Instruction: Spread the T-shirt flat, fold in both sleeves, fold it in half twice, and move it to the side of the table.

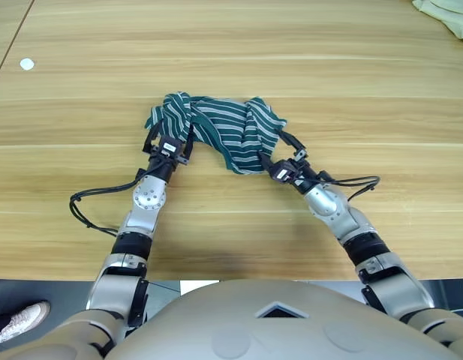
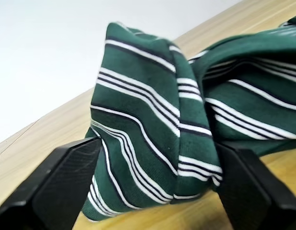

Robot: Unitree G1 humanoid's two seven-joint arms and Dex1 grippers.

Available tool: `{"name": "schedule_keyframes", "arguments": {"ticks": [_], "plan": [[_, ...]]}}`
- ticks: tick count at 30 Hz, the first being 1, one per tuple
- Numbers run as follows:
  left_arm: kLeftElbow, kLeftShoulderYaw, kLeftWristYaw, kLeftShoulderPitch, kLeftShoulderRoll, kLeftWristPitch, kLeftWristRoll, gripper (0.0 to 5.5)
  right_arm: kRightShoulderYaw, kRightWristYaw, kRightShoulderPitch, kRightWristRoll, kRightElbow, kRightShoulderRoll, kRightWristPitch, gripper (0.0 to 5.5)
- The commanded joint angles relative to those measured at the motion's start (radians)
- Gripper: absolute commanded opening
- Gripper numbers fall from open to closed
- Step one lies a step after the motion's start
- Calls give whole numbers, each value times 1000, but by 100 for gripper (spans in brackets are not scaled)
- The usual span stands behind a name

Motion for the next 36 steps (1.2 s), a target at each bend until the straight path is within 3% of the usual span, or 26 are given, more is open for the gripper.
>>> {"name": "schedule_keyframes", "arguments": {"ticks": [1, 19, 36], "plan": [[13, 21, 21, -6, -14, 12, -22, 398, -17, -10, 8, 0, 5, -19, 6, 360], [1, 182, 36, 25, -143, -140, -270, 398, -25, -30, 7, -3, 39, -40, 11, 360], [242, 286, 215, -61, -115, -121, -236, 398, -49, -24, -11, 5, 12, -50, 7, 360]]}}
